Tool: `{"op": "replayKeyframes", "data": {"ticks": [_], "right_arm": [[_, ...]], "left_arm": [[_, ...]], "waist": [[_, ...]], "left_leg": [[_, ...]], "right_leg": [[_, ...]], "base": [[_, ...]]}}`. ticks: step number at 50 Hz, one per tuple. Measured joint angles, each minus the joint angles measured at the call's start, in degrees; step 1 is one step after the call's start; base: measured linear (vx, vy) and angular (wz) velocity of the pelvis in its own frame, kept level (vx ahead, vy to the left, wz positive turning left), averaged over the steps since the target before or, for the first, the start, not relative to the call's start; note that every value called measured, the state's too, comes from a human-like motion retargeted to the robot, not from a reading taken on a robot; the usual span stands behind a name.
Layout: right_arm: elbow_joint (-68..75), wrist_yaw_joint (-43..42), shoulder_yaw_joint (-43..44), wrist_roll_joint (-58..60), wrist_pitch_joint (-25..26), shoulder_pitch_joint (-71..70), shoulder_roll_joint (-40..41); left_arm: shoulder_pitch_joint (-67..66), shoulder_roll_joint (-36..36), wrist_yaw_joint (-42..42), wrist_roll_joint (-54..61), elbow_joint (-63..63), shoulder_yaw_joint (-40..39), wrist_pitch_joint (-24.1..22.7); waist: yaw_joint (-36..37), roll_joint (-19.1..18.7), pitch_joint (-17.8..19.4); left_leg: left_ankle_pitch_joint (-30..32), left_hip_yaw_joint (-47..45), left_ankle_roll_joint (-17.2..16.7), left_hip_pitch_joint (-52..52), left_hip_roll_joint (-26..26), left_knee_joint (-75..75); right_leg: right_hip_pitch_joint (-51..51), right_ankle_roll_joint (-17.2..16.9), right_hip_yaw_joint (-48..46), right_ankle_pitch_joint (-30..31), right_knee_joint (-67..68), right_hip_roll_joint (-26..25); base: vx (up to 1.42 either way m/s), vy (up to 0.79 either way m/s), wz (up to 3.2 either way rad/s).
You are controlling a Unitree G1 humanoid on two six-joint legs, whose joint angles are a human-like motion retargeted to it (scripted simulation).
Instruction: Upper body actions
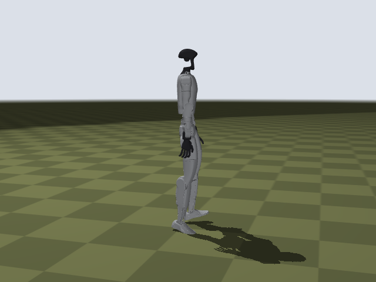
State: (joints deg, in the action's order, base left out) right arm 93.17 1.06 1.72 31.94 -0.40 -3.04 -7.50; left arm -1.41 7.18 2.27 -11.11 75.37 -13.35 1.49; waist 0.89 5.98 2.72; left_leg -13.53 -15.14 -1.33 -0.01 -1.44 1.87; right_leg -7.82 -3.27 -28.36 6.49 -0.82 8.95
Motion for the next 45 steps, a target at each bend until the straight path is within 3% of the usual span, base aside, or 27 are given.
{"op": "replayKeyframes", "data": {"ticks": [8,15,25,33,37,41,45], "right_arm": [[2.72,-1.69,3.31,-2.30,0.93,2.90,-0.86],[0.95,-1.28,3.22,-1.06,0.49,2.92,-0.73],[-7.76,1.37,3.14,3.30,-3.57,3.60,-1.60],[-9.15,-2.55,3.72,3.68,-4.71,3.86,-4.64],[-7.89,-3.38,5.94,2.40,-4.91,5.86,-5.67],[-5.75,-4.25,8.68,1.80,-4.77,8.00,-6.76],[-4.98,-4.02,10.43,2.33,-5.28,9.23,-7.83]], "left_arm": [[-2.23,0.60,-1.10,-2.07,0.90,0.96,-1.55],[-4.91,2.42,-1.33,-2.21,9.95,-2.72,1.19],[-7.44,3.42,-0.90,1.55,13.58,-8.45,3.41],[-7.24,4.99,0.09,1.15,10.64,-9.95,3.56],[-6.11,6.33,-0.28,1.46,9.99,-10.20,4.16],[-4.34,7.67,-0.43,2.44,9.48,-9.58,4.32],[-2.71,9.73,-0.30,2.98,8.45,-9.77,4.14]], "waist": [[-0.41,-0.41,-1.40],[-1.04,-0.40,-1.10],[-0.73,0.32,2.01],[-0.72,0.04,3.87],[-0.82,-0.30,4.00],[0.85,0.34,4.08],[0.32,3.62,6.50]], "left_leg": [[-0.47,0.06,0.39,0.17,-0.47,-0.37],[-1.18,-0.48,1.09,0.69,-0.91,-0.75],[-2.15,-0.64,2.53,0.73,-1.48,-1.19],[-2.05,-4.13,2.84,-0.22,1.24,-1.77],[-1.76,-4.02,2.49,-0.12,2.53,-1.64],[-1.53,-3.98,1.96,0.81,2.50,-1.79],[-0.86,-3.02,1.43,2.82,0.14,-1.91]], "right_leg": [[0.34,-0.18,0.39,-0.14,0.32,0.14],[0.99,-0.56,1.65,0.58,0.63,0.57],[2.97,-1.75,3.15,1.24,3.35,1.73],[8.59,-5.98,12.28,1.79,11.06,1.90],[7.33,-1.98,7.54,1.70,10.81,4.50],[5.90,1.83,5.83,5.25,8.29,7.25],[2.96,-5.58,8.73,7.03,5.12,9.32]], "base": [[0.04,0.04,-0.06],[0.02,0.04,-0.17],[0.01,0.05,-0.11],[-0.06,-0.01,-0.30],[-0.03,-0.07,0.01],[0.01,-0.13,-0.11],[-0.05,-0.27,0.06]]}}
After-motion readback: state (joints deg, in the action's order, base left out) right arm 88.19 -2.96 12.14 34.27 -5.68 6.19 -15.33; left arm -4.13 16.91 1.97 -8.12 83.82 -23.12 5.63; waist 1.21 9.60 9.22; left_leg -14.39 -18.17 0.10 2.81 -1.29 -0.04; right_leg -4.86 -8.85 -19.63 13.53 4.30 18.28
